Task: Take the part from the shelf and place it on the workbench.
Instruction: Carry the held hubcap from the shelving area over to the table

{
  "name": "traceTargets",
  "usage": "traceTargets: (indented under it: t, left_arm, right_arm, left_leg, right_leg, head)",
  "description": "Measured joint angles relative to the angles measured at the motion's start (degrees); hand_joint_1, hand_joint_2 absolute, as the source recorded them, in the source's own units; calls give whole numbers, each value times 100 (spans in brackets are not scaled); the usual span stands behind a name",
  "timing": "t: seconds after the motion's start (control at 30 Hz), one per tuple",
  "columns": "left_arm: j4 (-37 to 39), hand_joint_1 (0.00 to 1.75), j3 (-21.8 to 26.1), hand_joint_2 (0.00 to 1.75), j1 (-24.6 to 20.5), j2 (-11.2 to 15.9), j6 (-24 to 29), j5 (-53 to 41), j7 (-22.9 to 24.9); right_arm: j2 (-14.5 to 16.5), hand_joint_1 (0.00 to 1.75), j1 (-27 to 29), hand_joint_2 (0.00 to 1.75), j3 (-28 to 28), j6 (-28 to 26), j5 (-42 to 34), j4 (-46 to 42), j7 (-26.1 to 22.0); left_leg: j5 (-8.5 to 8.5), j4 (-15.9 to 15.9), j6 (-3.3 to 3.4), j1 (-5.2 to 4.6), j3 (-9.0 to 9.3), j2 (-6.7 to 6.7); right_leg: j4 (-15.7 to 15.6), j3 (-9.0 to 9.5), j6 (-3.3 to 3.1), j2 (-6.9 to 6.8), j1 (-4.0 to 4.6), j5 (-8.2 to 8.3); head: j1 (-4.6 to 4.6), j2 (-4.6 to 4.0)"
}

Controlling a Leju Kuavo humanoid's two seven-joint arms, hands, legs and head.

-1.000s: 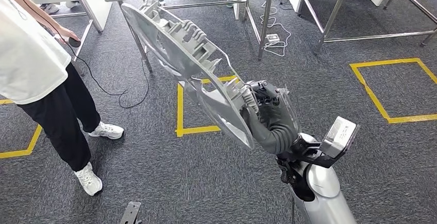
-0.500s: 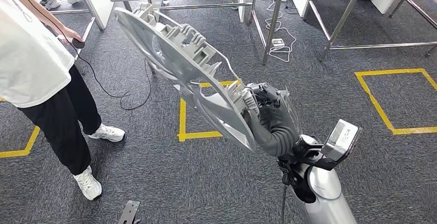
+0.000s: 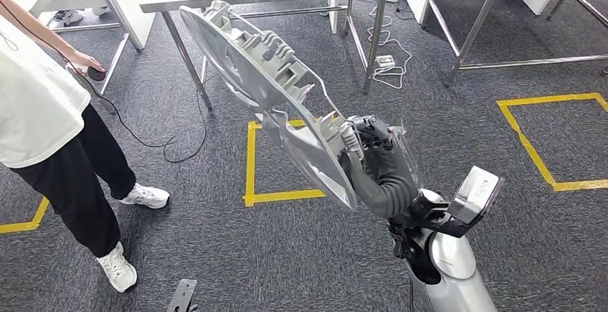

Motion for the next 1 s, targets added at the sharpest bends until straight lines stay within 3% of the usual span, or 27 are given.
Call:
traceTargets:
  t: [0.03, 0.1, 0.13, 0.2, 0.27, 0.33, 0.43, 0.47, 0.5, 0.53, 0.6, 0.63, 0.67, 0.73, 0.8, 0.87, 0.93, 1.0]
  left_arm:
    - [0, 0, 0, 175, 0, 1, 0, -2, 2]
    - [0, 0, -1, 175, -2, 13, 0, -14, 11]
    - [-1, 0, -2, 175, -6, 19, -1, -24, 19]
    - [-7, 0, -5, 175, -11, 36, 2, -43, 34]
    - [-11, 0, -6, 175, -7, 42, 3, -51, 53]
    - [-11, 0, -5, 175, -19, 39, 2, -56, 67]
    - [-11, 0, -4, 175, -44, 10, -3, -56, 75]
    - [-11, 0, -4, 175, -40, 0, -5, -56, 77]
    - [-11, 0, -4, 175, -35, -9, -7, -56, 79]
    - [-11, 0, -4, 175, -32, -16, -6, -56, 81]
    - [-11, 0, -4, 175, -33, -24, -1, -55, 83]
    - [-11, 0, -4, 175, -35, -23, 3, -52, 83]
    - [-11, 0, -4, 175, -35, -22, 5, -50, 84]
    - [-11, 0, -4, 175, -26, -19, 9, -47, 86]
    - [-11, 0, -4, 175, -25, -8, 17, -47, 84]
    - [-11, 0, -4, 175, -35, -1, 22, -47, 76]
    - [-11, 0, -4, 175, -28, -1, 14, -47, 68]
    - [-11, 0, -4, 175, -7, 4, 2, -47, 49]
  right_arm:
    - [2, 175, 0, 175, -1, -1, 0, 0, 0]
    - [7, 175, -6, 175, -1, -4, 1, -1, -4]
    - [8, 175, -9, 175, -1, -6, 2, -2, -6]
    - [8, 175, -5, 175, -1, -10, 5, -3, -8]
    - [4, 175, 6, 175, -5, -13, 9, -4, -6]
    - [-4, 175, 2, 175, -14, -15, 9, -5, -9]
    - [-17, 175, -2, 175, -31, -16, 7, -6, -16]
    - [-24, 175, 7, 175, -34, -16, 8, -6, -14]
    - [-34, 175, 18, 175, -37, -16, 9, -6, -11]
    - [-42, 175, 26, 175, -37, -16, 10, -6, -7]
    - [-53, 175, 29, 175, -38, -16, 11, -4, -4]
    - [-54, 175, 24, 175, -37, -16, 9, -3, -8]
    - [-54, 175, 22, 175, -37, -16, 7, -1, -11]
    - [-54, 175, 23, 175, -35, -16, 4, 0, -14]
    - [-51, 175, 23, 175, -32, -16, 5, -1, -10]
    - [-38, 175, 10, 175, -29, -12, 4, -2, -11]
    - [-25, 175, 1, 175, -25, -6, 1, -1, -16]
    - [-25, 175, 9, 175, -22, -3, -1, 0, -16]
  left_leg:
    - [213, -244, 37, -9, 51, 0]
    - [720, -995, 188, -62, 318, 4]
    - [836, -1287, 269, -95, 435, 6]
    - [849, -1557, 396, -154, 563, 4]
    - [856, -1699, 457, -157, 705, -5]
    - [870, -1806, 485, -123, 866, -7]
    - [832, -1829, 475, -112, 939, -15]
    - [802, -1825, 462, -111, 954, -21]
    - [767, -1820, 443, -106, 980, -29]
    - [725, -1809, 415, -95, 1020, -41]
    - [613, -1755, 337, -72, 1107, -60]
    - [553, -1708, 292, -67, 1127, -69]
    - [494, -1662, 246, -70, 1124, -70]
    - [412, -1605, 177, -73, 1122, -70]
    - [368, -1502, 131, -55, 1087, -55]
    - [259, -1026, 69, -31, 806, -24]
    - [9, -269, 5, -10, 315, 1]
    - [-76, 113, -2, -3, -37, 5]
  right_leg:
    - [-2, 61, 2, 9, 21, -40]
    - [-11, 184, 8, 19, 55, -119]
    - [-25, 224, 22, 23, 59, -151]
    - [-39, 265, 81, 24, 57, -166]
    - [-4, 303, 153, 10, 61, -152]
    - [259, 206, 185, -7, 60, -260]
    - [1269, -443, 179, -13, 37, -627]
    - [1513, -646, 201, -14, 23, -683]
    - [1567, -755, 254, -16, 6, -649]
    - [1390, -747, 335, -19, -17, -506]
    - [625, -505, 495, -37, -66, -54]
    - [302, -398, 478, -48, -71, 66]
    - [115, -323, 413, -55, -65, 145]
    - [56, -273, 220, -51, -36, 118]
    - [53, -200, 151, -36, -54, 125]
    - [44, -122, 96, -26, -73, 78]
    - [44, -61, 58, -12, -62, 9]
    - [44, 28, 54, 10, -43, -70]
  head:
    - [-1, 0]
    - [8, 0]
    - [15, 0]
    - [26, 0]
    - [23, 0]
    - [37, 0]
    - [53, 0]
    - [52, 0]
    - [52, 0]
    - [52, 0]
    - [61, 0]
    - [67, 0]
    - [70, 0]
    - [72, 0]
    - [71, 0]
    - [67, 0]
    - [63, 0]
    - [63, 0]
